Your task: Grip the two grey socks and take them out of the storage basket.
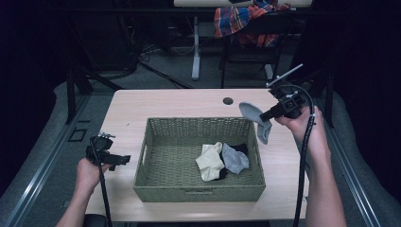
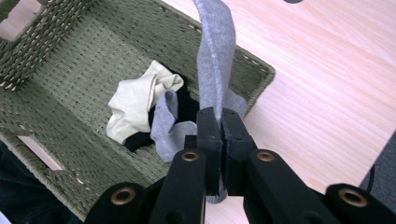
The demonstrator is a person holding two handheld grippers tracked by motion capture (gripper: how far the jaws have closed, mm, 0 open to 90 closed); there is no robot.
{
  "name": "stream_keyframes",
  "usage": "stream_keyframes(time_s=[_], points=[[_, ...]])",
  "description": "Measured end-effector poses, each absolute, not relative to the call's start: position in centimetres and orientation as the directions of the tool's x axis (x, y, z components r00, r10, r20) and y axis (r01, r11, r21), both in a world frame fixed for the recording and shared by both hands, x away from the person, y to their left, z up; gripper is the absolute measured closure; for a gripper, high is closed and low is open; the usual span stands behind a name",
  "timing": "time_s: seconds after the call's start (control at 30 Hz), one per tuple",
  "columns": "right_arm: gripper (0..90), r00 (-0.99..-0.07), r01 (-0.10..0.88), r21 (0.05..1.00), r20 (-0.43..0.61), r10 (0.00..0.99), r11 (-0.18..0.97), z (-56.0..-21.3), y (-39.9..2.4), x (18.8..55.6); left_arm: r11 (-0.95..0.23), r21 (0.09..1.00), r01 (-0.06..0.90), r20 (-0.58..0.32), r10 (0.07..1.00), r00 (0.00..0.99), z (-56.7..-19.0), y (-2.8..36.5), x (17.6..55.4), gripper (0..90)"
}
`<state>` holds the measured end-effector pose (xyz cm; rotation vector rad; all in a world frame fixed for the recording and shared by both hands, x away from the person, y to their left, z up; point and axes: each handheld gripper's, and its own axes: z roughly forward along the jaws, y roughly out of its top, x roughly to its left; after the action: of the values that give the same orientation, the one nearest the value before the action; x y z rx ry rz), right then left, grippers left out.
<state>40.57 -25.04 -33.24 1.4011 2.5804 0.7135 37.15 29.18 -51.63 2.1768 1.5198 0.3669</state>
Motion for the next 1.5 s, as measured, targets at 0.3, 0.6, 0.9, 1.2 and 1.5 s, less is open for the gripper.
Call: stream_keyframes(time_s=[0.3, 0.6, 0.9, 1.2, 1.5], points=[[88.4, -0.517, 0.783, 0.466, 0.117, 0.848, 0.413, -33.2, -27.2, 40.4, -0.285, 0.512, 0.81, -0.041, 0.934, 0.355, -51.6, 29.1, 37.2, 0.0], [88.5, -0.472, 0.805, 0.46, 0.114, 0.874, 0.375, -33.5, -28.8, 40.3, -0.288, 0.51, 0.811, -0.045, 0.932, 0.359, -51.6, 29.1, 37.3, 0.0], [88.5, -0.419, 0.834, 0.429, 0.083, 0.904, 0.347, -34.3, -30.4, 40.6, -0.287, 0.512, 0.81, -0.045, 0.932, 0.359, -51.6, 29.1, 37.3, 0.0], [88.5, -0.377, 0.863, 0.394, 0.084, 0.922, 0.316, -36.0, -31.7, 41.3, -0.287, 0.511, 0.81, -0.044, 0.933, 0.358, -51.5, 29.0, 37.2, 0.0], [88.5, -0.347, 0.884, 0.362, 0.084, 0.934, 0.296, -38.2, -32.7, 41.9, -0.287, 0.515, 0.808, -0.041, 0.933, 0.358, -51.5, 29.0, 37.2, 0.0]])
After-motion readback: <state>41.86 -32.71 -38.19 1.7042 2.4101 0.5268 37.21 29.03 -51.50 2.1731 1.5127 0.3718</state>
